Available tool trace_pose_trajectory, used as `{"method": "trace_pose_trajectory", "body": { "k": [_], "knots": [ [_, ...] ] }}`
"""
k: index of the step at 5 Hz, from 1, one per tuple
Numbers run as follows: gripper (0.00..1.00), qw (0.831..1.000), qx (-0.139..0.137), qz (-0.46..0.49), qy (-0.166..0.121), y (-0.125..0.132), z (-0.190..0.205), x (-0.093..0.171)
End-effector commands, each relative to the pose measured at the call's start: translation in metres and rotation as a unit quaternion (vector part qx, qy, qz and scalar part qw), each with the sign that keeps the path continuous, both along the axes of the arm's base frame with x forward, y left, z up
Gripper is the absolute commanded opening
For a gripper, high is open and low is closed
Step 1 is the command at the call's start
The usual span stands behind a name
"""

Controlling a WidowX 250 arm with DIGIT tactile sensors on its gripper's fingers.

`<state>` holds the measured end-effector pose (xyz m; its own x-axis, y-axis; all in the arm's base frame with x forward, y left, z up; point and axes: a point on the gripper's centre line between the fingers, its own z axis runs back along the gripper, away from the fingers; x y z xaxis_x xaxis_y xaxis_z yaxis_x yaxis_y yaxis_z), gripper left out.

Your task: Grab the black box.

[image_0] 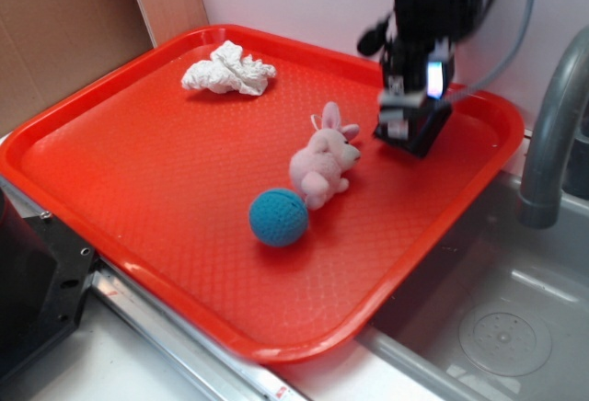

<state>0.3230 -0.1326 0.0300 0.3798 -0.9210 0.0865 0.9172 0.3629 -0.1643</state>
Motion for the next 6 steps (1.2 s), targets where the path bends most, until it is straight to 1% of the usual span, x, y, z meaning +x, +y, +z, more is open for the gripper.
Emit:
{"method": "trace_pose_trajectory", "body": {
  "k": [1, 2, 3, 4, 5, 6],
  "knots": [
    [1.00, 1.000, -0.016, 0.005, -0.012, -0.020, 0.021, -0.010],
    [1.00, 1.000, -0.014, 0.008, -0.015, -0.028, 0.029, -0.019],
    [0.00, 0.999, -0.010, 0.037, -0.003, -0.030, 0.031, -0.023],
    [0.00, 0.999, -0.006, 0.043, -0.001, -0.028, 0.032, -0.024],
    [0.00, 0.998, 0.001, 0.057, -0.006, -0.021, 0.037, -0.025],
    [0.00, 0.997, -0.002, 0.074, -0.020, -0.012, 0.048, -0.026]
  ]
}}
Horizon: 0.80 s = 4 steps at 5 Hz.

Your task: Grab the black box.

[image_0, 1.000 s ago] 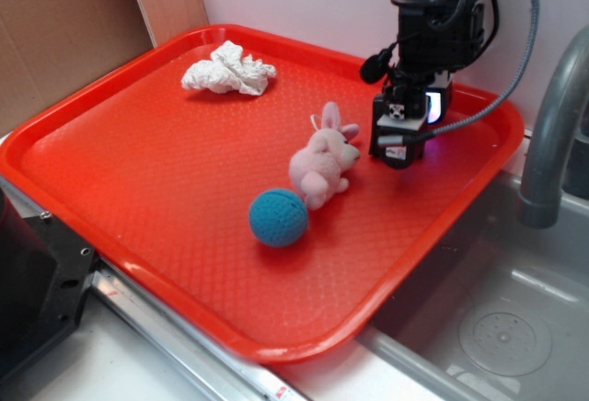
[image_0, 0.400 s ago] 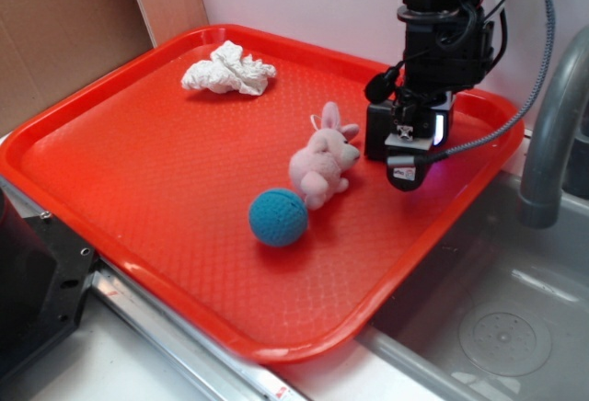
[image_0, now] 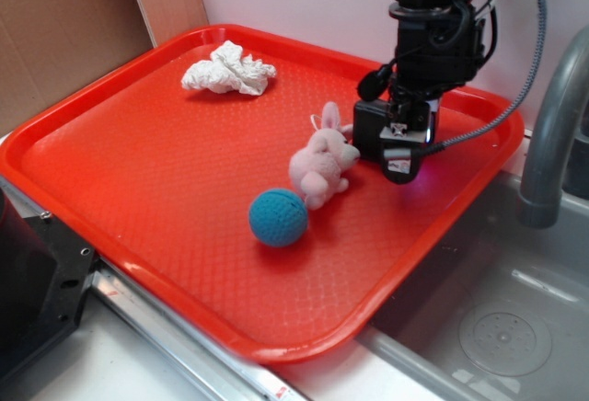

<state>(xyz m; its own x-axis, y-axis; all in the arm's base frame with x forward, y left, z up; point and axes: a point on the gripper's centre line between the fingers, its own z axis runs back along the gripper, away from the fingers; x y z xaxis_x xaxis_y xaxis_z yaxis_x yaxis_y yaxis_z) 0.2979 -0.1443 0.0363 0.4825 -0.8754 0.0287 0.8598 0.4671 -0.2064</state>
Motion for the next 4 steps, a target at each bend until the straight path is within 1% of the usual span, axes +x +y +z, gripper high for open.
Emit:
{"method": "trace_pose_trajectory", "body": {
  "k": [1, 3, 4],
  "knots": [
    [1.00, 0.997, -0.021, 0.026, -0.063, 0.005, 0.051, 0.003],
    [1.00, 0.999, -0.026, 0.018, -0.044, 0.002, 0.038, 0.000],
    [1.00, 0.999, -0.021, 0.020, -0.035, 0.004, 0.030, -0.007]
  ]
}}
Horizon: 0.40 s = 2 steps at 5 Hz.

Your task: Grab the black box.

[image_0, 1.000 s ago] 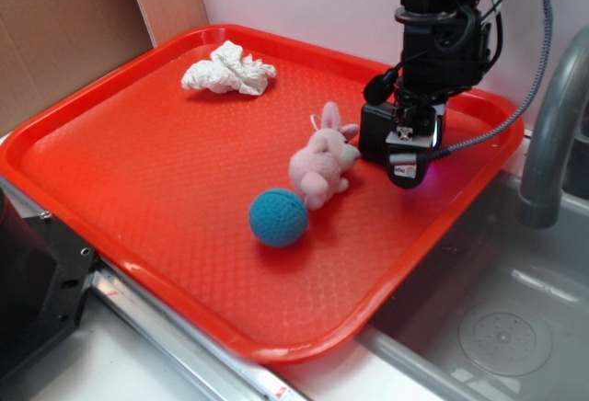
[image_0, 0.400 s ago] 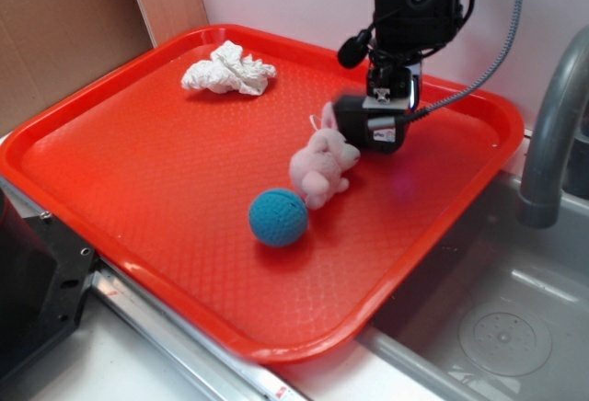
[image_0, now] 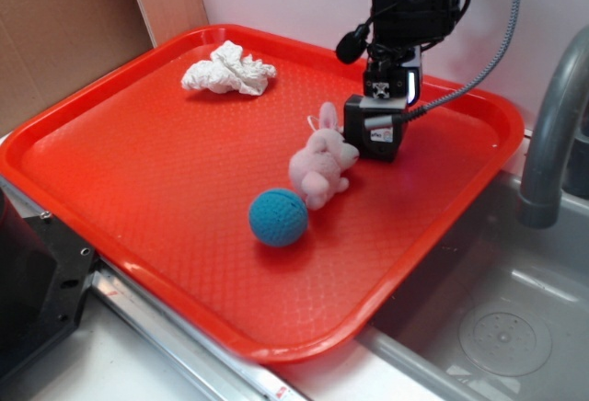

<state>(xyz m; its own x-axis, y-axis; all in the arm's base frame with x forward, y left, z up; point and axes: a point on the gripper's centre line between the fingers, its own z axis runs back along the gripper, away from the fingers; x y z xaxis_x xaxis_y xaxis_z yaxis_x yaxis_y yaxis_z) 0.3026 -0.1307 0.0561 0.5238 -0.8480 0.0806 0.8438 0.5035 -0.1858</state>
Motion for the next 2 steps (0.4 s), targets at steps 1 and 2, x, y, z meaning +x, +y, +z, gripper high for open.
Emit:
{"method": "trace_pose_trajectory", "body": {
  "k": [1, 2],
  "knots": [
    [1.00, 1.000, 0.022, 0.017, -0.006, 0.0037, -0.0009, -0.0161],
    [1.00, 0.999, 0.027, 0.035, -0.010, 0.0101, -0.0017, -0.0193]
  ]
}}
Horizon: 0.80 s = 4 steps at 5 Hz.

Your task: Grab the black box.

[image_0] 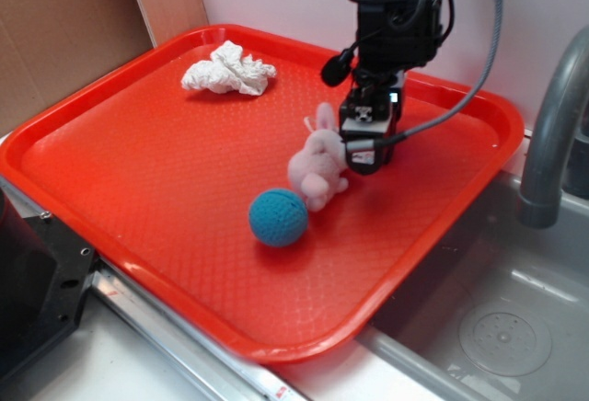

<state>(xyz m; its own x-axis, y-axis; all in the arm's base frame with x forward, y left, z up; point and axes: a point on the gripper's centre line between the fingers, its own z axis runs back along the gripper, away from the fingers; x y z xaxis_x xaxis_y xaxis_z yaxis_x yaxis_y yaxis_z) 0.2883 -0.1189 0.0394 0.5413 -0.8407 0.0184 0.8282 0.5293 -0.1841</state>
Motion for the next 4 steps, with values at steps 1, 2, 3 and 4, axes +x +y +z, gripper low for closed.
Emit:
{"method": "trace_pose_trajectory", "body": {
  "k": [1, 2, 3, 4],
  "knots": [
    [0.00, 0.999, 0.002, 0.021, -0.024, -0.001, 0.018, -0.006],
    [0.00, 0.999, -0.006, 0.035, -0.035, 0.003, 0.026, -0.008],
    [0.00, 0.992, -0.027, 0.103, -0.073, 0.014, 0.070, -0.008],
    [0.00, 0.972, -0.019, 0.226, -0.069, 0.041, 0.120, -0.030]
  ]
}}
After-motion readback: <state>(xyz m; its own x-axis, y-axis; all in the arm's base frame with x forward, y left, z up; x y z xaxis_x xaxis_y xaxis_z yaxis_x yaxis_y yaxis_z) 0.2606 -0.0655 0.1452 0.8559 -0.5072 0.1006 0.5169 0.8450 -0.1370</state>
